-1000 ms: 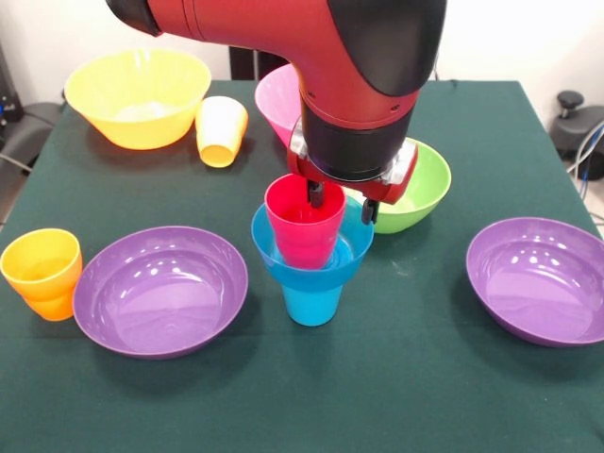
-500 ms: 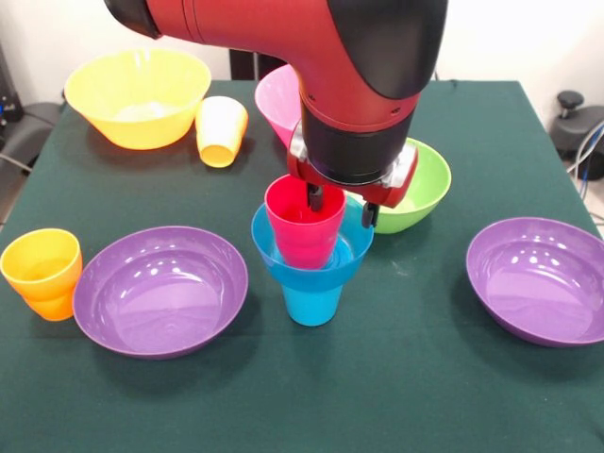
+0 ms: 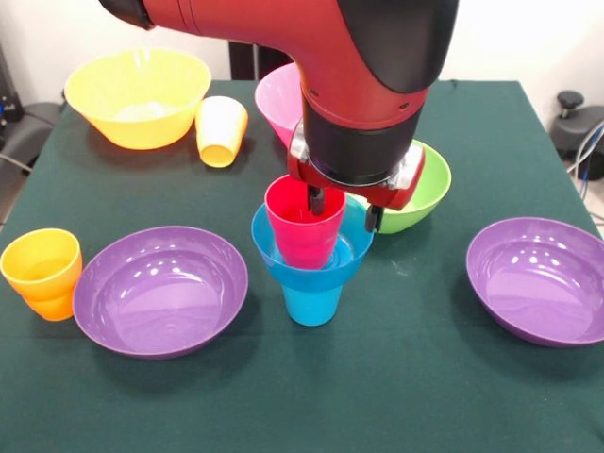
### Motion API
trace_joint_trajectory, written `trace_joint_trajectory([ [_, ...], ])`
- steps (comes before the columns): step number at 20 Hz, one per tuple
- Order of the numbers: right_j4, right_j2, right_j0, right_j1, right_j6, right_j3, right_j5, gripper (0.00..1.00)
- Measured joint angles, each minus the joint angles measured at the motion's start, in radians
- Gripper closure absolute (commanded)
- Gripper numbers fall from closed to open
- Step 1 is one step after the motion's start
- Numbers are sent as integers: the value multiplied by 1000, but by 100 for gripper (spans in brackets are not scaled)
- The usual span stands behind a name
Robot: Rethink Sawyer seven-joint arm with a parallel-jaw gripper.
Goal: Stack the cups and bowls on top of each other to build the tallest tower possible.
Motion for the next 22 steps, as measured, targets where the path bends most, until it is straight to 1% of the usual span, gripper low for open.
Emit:
trace_joint_trajectory([
  [6,0,-5,0,-16,0,-12,74,0],
  [7,0,-9,0,-22,0,-13,102,0],
  [10,0,-14,0,-34,0,-12,144,0],
  [11,0,-16,0,-47,0,-9,171,0],
  [17,0,-25,-1,-87,0,-7,245,0],
  [20,2,-27,-1,-93,0,-26,297,0],
  [22,12,-27,-1,-97,0,-39,352,0],
])
